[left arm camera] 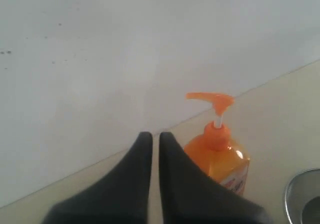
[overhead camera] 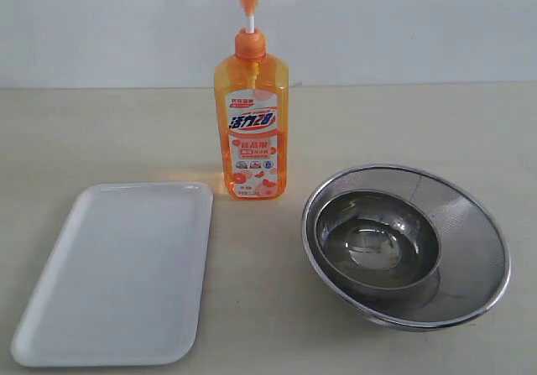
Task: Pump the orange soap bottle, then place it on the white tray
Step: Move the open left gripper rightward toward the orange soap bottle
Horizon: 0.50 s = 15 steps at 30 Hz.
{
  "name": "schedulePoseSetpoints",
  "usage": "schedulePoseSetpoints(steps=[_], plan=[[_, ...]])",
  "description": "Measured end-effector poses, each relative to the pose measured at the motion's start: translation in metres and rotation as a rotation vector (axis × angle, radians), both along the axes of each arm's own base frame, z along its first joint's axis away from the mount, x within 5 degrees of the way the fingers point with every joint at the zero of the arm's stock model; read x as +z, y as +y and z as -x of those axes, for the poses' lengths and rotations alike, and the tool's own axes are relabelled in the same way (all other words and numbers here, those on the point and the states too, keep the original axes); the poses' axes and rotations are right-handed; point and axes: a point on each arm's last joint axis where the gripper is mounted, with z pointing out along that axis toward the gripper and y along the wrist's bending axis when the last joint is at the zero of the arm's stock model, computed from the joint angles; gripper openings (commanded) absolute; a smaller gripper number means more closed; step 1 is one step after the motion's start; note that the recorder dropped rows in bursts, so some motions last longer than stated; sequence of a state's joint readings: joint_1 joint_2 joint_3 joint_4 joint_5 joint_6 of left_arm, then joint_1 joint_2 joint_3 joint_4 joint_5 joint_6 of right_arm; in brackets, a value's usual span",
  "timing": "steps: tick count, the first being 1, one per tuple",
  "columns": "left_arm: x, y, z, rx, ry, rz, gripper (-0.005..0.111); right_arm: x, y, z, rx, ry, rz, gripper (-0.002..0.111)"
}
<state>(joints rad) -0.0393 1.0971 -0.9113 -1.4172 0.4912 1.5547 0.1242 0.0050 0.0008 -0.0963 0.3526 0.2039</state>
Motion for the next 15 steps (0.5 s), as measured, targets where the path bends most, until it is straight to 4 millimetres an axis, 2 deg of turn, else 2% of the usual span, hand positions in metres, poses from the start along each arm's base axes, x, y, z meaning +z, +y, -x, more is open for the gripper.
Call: schedulePoseSetpoints(steps=[7,15], plan=[[-0.027,-0.010,-0.032,-0.108,0.012,0.043,0.005,0.000,0.000,0.000,0.000,0.000,0.000,0.000],[-0.066,0.001,-0.060,-0.273,0.052,0.074,0.005,0.000,0.000,0.000,0.000,0.000,0.000,0.000]])
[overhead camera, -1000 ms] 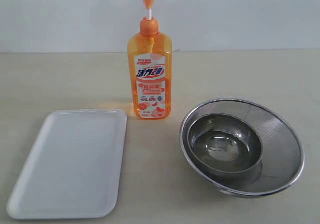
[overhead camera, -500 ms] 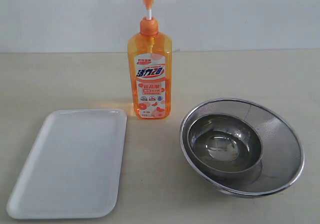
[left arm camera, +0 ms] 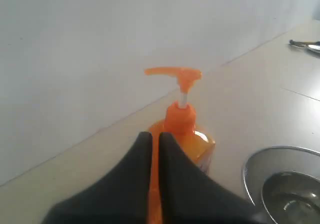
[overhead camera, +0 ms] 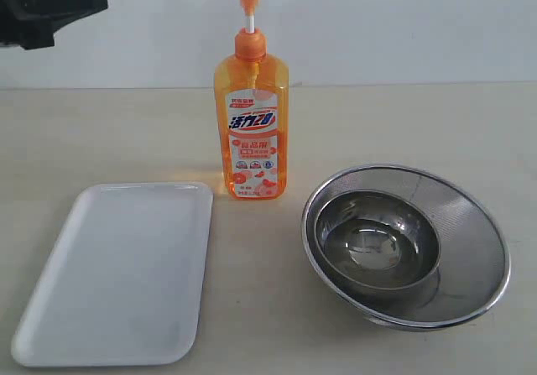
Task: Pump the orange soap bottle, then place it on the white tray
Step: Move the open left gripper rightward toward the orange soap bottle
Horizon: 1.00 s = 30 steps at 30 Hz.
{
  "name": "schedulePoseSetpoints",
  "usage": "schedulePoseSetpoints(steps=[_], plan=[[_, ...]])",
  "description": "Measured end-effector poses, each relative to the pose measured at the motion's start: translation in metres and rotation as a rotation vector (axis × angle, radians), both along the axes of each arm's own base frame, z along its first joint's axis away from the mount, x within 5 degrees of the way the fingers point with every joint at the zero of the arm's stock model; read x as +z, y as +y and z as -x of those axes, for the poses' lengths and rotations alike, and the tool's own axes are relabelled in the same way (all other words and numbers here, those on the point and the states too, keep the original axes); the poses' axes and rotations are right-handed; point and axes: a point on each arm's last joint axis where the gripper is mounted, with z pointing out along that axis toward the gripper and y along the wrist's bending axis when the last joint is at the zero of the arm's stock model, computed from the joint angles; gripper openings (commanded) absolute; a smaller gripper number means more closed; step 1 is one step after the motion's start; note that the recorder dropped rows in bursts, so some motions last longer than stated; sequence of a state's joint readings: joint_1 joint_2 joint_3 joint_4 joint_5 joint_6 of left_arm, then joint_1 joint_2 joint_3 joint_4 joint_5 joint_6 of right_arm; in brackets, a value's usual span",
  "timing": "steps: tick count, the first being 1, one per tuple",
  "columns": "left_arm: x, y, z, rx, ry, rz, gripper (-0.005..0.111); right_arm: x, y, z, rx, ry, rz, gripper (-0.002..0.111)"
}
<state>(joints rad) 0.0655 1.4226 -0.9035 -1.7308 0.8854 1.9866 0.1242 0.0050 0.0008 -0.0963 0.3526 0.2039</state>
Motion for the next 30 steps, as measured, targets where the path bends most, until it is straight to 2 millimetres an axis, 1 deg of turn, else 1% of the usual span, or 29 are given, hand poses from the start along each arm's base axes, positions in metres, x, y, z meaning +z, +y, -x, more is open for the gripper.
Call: schedulePoseSetpoints(steps=[5,7,10,13,16,20,26,28,30], plan=[[-0.032,0.017,-0.014,-0.146,0.005,0.064,0.005,0.000,0.000,0.000,0.000,0.000,0.000,0.000],[-0.049,0.030,-0.022,-0.140,0.041,0.094,0.005,0.000,0.000,0.000,0.000,0.000,0.000,0.000],[-0.072,0.046,-0.035,-0.121,0.100,0.088,0.005,0.000,0.000,0.000,0.000,0.000,0.000,0.000],[-0.090,0.053,-0.048,-0.138,0.142,0.065,0.005,0.000,0.000,0.000,0.000,0.000,0.000,0.000],[-0.096,0.055,-0.057,-0.161,0.146,0.037,0.005,0.000,0.000,0.000,0.000,0.000,0.000,0.000],[-0.093,0.052,-0.064,-0.186,0.124,0.016,0.005,0.000,0.000,0.000,0.000,0.000,0.000,0.000],[-0.083,0.021,-0.069,-0.313,0.081,-0.055,0.005,0.000,0.000,0.000,0.000,0.000,0.000,0.000],[-0.079,0.015,-0.070,-0.338,0.066,-0.068,0.005,0.000,0.000,0.000,0.000,0.000,0.000,0.000],[-0.078,0.014,-0.071,-0.350,0.061,-0.076,0.005,0.000,0.000,0.000,0.000,0.000,0.000,0.000]])
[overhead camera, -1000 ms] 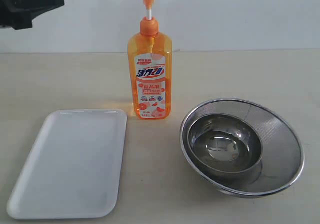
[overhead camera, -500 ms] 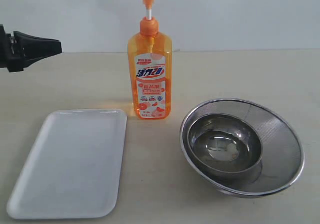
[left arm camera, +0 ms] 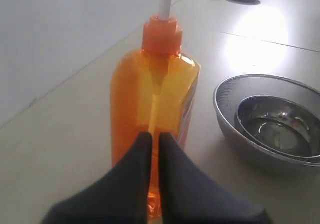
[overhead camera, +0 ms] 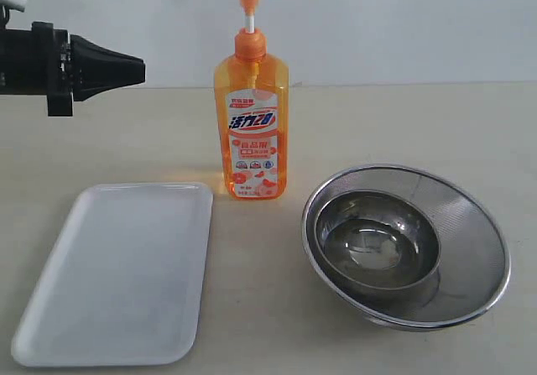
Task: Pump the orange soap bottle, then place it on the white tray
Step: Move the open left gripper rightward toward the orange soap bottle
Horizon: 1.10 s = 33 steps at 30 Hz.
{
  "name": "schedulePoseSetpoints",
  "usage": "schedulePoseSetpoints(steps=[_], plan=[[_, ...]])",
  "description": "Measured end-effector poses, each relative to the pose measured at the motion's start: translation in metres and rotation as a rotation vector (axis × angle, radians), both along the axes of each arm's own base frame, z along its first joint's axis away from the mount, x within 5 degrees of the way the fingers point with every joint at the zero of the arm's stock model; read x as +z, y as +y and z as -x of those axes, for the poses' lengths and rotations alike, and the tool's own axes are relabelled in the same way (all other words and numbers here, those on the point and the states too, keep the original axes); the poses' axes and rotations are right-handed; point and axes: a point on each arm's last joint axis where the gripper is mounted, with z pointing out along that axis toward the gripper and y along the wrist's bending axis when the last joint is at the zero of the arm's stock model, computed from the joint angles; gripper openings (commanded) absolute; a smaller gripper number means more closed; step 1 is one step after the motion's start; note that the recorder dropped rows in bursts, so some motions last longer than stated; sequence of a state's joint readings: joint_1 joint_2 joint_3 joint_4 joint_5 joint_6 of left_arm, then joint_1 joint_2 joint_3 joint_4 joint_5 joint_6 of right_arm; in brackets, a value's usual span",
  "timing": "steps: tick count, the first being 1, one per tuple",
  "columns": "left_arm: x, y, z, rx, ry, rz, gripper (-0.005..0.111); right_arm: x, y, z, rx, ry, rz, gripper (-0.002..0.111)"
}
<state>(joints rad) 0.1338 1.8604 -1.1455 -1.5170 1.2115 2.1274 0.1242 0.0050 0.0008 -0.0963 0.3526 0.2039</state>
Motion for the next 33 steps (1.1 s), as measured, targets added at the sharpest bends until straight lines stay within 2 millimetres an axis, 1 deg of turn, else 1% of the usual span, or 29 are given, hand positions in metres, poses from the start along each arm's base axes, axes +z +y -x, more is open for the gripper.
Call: schedulePoseSetpoints(steps=[4,5,7,9,11,12,13,15,16,18,21,33], plan=[[-0.006,0.000,-0.001,-0.003,0.015,0.000,0.005,0.000,0.000,0.000,0.000,0.000,0.000,0.000],[-0.008,0.000,-0.002,-0.003,0.023,0.001,0.007,0.000,0.000,0.000,0.000,0.000,0.000,0.000],[-0.013,-0.001,-0.004,0.002,0.036,0.013,0.017,0.000,0.000,0.000,0.000,0.000,0.000,0.000],[-0.018,-0.002,-0.007,0.009,0.050,0.028,0.035,0.000,0.000,0.000,0.000,0.000,0.000,0.000],[-0.021,-0.002,-0.008,0.019,0.060,0.043,0.059,0.000,0.000,0.000,0.000,0.000,0.000,0.000],[-0.023,-0.003,-0.009,0.023,0.066,0.052,0.076,0.000,0.000,0.000,0.000,0.000,0.000,0.000],[-0.024,-0.003,-0.011,0.031,0.070,0.066,0.087,0.000,0.000,0.000,0.000,0.000,0.000,0.000],[-0.026,-0.004,-0.013,0.042,0.077,0.081,0.104,0.000,0.000,0.000,0.000,0.000,0.000,0.000],[-0.027,-0.005,-0.014,0.048,0.080,0.093,0.107,0.000,0.000,0.000,0.000,0.000,0.000,0.000],[-0.029,-0.006,-0.016,0.063,0.089,0.116,0.110,0.000,0.000,0.000,0.000,0.000,0.000,0.000],[-0.032,-0.008,-0.018,0.067,0.097,0.128,0.110,0.000,0.000,0.000,0.000,0.000,0.000,0.000],[-0.028,-0.009,-0.020,0.094,0.092,0.168,0.110,0.000,0.000,0.000,0.000,0.000,0.000,0.000]])
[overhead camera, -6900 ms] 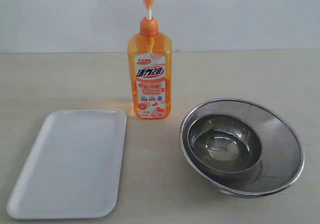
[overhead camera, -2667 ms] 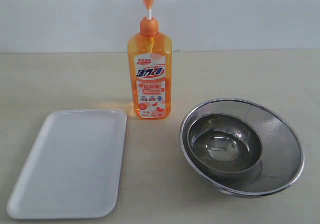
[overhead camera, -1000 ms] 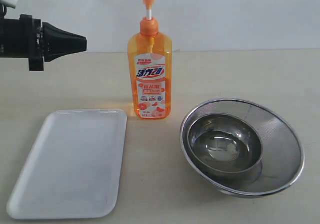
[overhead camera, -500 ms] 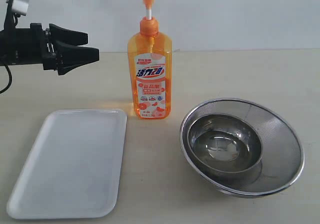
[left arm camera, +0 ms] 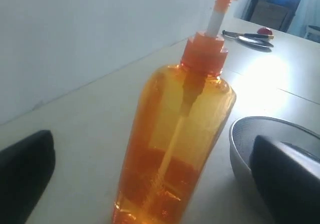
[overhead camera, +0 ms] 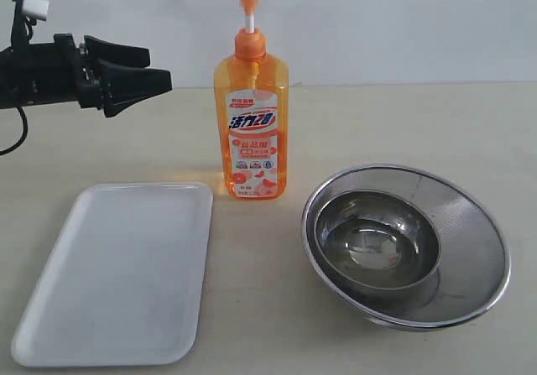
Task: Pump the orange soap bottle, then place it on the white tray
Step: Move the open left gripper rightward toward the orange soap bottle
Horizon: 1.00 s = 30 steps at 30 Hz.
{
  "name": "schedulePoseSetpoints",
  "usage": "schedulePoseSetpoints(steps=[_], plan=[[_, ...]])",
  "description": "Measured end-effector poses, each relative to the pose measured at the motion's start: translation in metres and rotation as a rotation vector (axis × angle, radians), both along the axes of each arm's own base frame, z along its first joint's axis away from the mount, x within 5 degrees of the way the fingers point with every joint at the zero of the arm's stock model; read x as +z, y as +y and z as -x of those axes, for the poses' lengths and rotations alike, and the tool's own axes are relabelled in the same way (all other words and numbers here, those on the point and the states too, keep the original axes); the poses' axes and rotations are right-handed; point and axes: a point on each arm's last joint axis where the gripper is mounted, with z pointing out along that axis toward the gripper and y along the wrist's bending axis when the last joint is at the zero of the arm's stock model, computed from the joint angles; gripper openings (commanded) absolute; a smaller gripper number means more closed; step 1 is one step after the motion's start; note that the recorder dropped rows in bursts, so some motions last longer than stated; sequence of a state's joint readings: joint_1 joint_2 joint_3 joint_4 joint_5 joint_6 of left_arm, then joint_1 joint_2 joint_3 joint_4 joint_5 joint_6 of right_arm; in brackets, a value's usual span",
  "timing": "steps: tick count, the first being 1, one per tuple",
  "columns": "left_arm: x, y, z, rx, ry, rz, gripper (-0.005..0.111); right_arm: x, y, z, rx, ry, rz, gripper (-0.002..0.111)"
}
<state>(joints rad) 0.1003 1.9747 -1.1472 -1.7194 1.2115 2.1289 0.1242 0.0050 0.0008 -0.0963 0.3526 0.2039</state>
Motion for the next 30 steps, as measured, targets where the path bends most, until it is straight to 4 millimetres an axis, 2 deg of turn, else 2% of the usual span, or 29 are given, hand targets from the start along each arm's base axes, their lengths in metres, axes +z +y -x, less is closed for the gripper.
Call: schedulePoseSetpoints(steps=[16,27,30], plan=[[0.000,-0.001,0.000,0.009,0.058,0.034,0.110,0.000,0.000,0.000,0.000,0.000,0.000,0.000],[-0.001,-0.020,0.002,-0.036,0.007,-0.001,0.110,0.000,0.000,0.000,0.000,0.000,0.000,0.000],[-0.006,-0.030,0.001,-0.057,0.020,-0.001,0.110,0.000,0.000,0.000,0.000,0.000,0.000,0.000]])
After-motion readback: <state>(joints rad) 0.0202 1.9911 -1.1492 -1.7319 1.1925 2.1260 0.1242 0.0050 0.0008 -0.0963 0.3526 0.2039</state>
